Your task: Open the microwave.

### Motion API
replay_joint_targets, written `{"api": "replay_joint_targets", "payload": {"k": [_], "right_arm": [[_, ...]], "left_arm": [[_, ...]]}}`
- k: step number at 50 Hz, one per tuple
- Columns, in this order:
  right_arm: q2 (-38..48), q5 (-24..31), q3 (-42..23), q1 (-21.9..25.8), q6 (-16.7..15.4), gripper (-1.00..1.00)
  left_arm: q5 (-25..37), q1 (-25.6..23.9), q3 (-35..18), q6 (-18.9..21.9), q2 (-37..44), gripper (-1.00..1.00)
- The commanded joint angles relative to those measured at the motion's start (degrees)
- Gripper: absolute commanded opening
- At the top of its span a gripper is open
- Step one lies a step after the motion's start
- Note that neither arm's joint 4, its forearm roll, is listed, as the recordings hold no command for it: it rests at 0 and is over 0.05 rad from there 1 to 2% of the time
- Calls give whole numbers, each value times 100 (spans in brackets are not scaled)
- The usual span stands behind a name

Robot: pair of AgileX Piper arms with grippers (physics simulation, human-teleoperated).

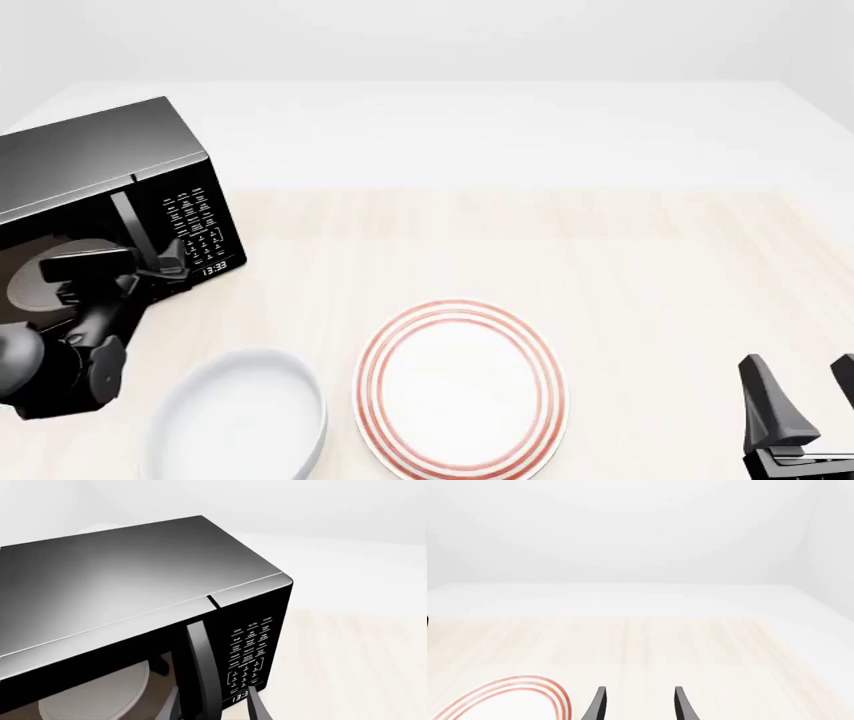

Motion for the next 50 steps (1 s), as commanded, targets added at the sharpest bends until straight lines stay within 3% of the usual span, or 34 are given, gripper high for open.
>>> {"api": "replay_joint_targets", "payload": {"k": [1, 15, 16, 33, 38, 50], "right_arm": [[1, 0, 0, -1, 1, 100], [-1, 0, 0, 1, 1, 100], [1, 0, 0, 0, 0, 100], [-1, 0, 0, 0, -1, 100], [0, 0, 0, 0, 1, 100], [0, 0, 0, 1, 1, 100]], "left_arm": [[93, -4, -163, -89, 238, 100], [167, -26, -242, -181, 307, 100], [165, -20, -231, -174, 293, -100], [72, -101, -167, -150, 257, -100], [-201, -49, 0, -123, 315, -100], [-113, -109, 439, -47, -368, -100]]}}
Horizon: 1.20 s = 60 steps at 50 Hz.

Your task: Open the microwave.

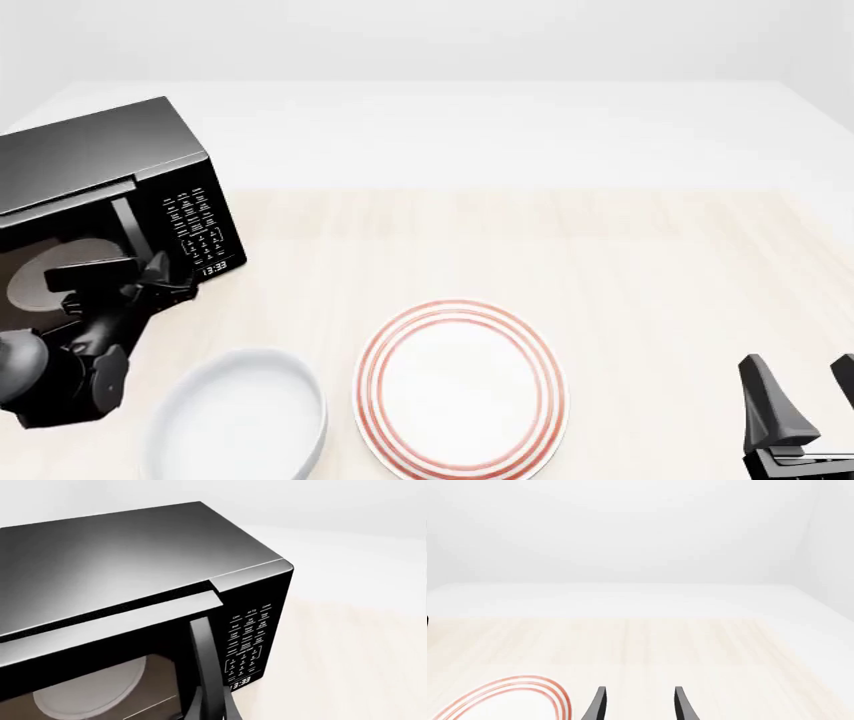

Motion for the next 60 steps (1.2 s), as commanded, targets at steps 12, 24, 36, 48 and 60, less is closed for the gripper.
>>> {"api": "replay_joint_targets", "payload": {"k": [12, 24, 36, 48, 60], "right_arm": [[0, 0, 0, 1, -1, 100], [1, 0, 0, 0, -1, 100], [1, 0, 0, 1, -1, 100], [0, 0, 0, 0, 0, 100], [1, 0, 0, 1, -1, 100]], "left_arm": [[121, -203, 508, 91, -933, -100], [311, -386, 621, 182, -1252, -100], [392, -411, 880, 170, -1614, -100], [470, -476, 1051, 166, -1879, -100], [632, -511, 1395, 206, -2509, -100]]}}
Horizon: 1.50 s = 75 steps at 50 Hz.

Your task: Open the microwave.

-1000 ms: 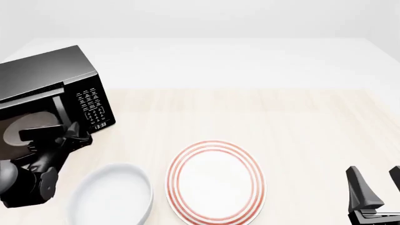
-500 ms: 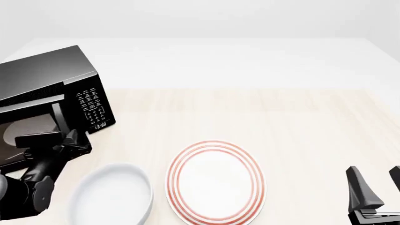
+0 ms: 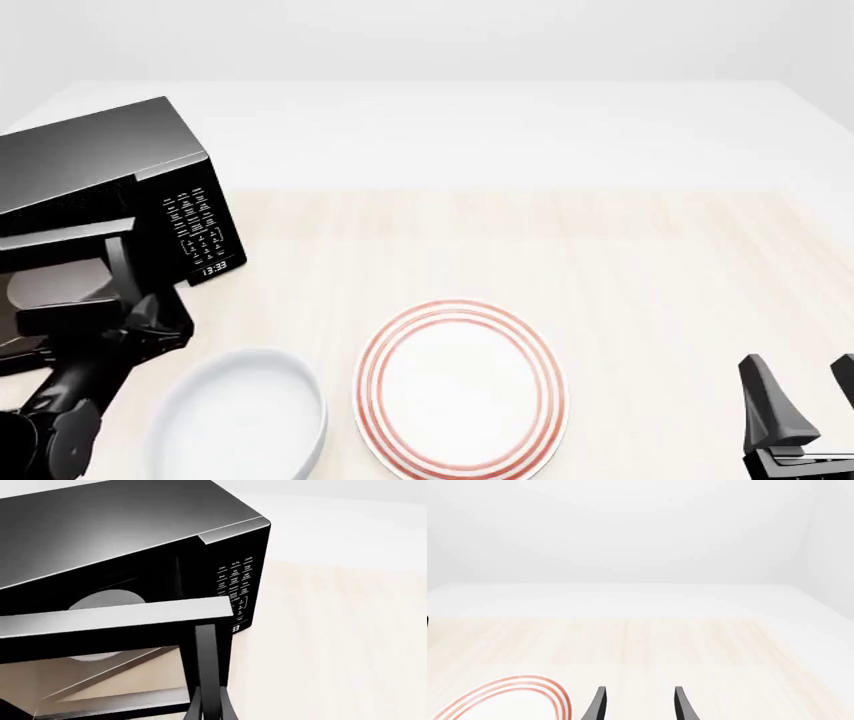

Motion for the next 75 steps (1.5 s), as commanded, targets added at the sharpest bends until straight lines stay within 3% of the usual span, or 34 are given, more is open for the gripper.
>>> {"api": "replay_joint_targets", "payload": {"k": [1, 39, 75], "right_arm": [[-1, 0, 0, 0, -1, 100], [0, 0, 0, -1, 0, 100], [0, 0, 0, 0, -1, 100]], "left_arm": [[-270, -210, -40, -15, -829, -100], [-264, -129, 819, -92, -1920, -100], [-157, -76, 867, -23, -2135, -100]]}}
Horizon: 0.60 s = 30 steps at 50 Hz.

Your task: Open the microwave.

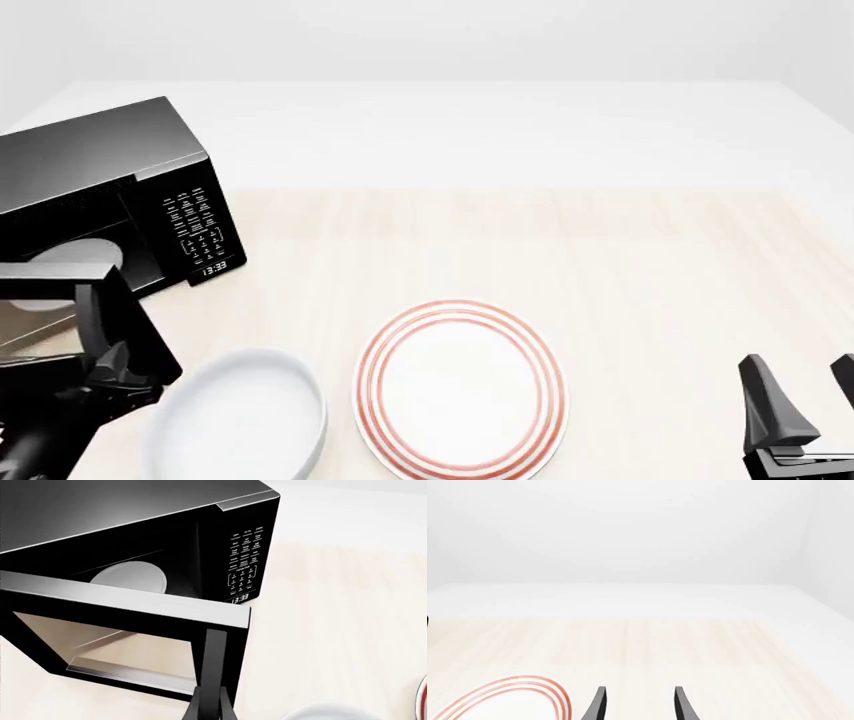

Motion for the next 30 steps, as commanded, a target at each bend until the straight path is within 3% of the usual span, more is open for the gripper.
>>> {"api": "replay_joint_targets", "payload": {"k": [1, 6, 7, 30], "right_arm": [[1, 0, 0, 0, 0, 100], [0, 0, 0, 0, 0, 100], [0, 0, 0, 0, -1, 100], [1, 0, 0, 0, 0, 100]], "left_arm": [[-919, -241, -347, -97, -365, -100], [-852, -201, -339, -99, -474, -100], [-869, -204, -337, -95, -462, 100], [-945, -39, -213, -155, -474, 100]]}}
